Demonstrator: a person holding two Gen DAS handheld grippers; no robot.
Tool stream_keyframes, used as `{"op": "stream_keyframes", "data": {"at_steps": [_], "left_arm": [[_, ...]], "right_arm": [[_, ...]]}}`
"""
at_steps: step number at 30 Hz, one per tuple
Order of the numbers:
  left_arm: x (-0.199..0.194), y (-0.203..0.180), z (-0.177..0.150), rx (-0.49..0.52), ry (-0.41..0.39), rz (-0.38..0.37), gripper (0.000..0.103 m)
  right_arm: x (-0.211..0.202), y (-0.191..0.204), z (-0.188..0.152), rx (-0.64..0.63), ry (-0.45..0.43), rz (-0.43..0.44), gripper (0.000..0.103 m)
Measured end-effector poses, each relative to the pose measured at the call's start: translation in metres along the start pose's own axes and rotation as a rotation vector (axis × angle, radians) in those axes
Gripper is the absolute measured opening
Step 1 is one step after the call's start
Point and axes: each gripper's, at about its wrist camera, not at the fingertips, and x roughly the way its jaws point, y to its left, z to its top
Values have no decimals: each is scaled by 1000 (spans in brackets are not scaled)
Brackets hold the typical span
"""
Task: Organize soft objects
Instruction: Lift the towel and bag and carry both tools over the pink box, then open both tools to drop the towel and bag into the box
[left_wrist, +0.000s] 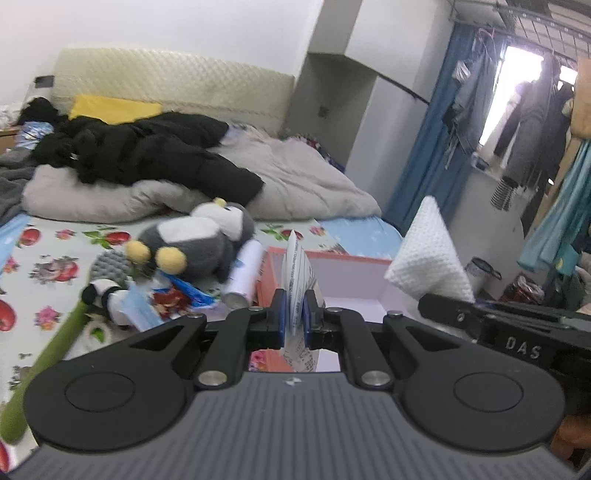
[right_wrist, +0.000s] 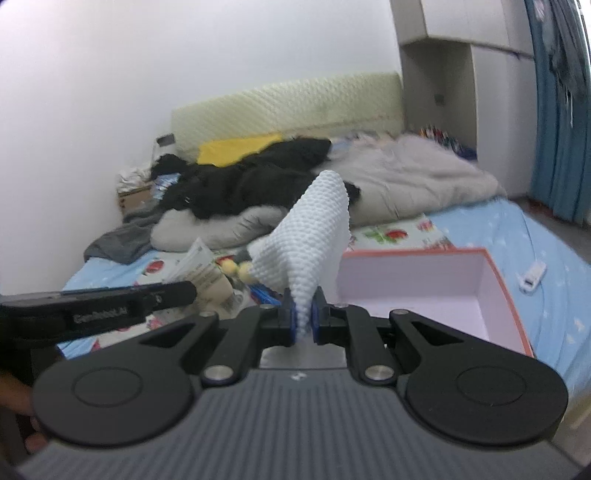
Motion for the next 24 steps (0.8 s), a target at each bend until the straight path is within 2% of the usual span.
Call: {"op": "stream_keyframes", "data": {"at_steps": [4,11,19,24], "left_arm": [[42,-11,1,5,52,-13,11],[121,-29,-8,26,184,-43,11],[196,-37,-23,31,320,-35,11],[225,-36,-33,42,373,-28,11]], "right_arm": [[20,-24,-6,11,54,-36,12],[56,-72,-23,104,157,-87,13],[103,-103,-41,146,278,-84,13],[126,-119,-54,179,330,-83,13]]}}
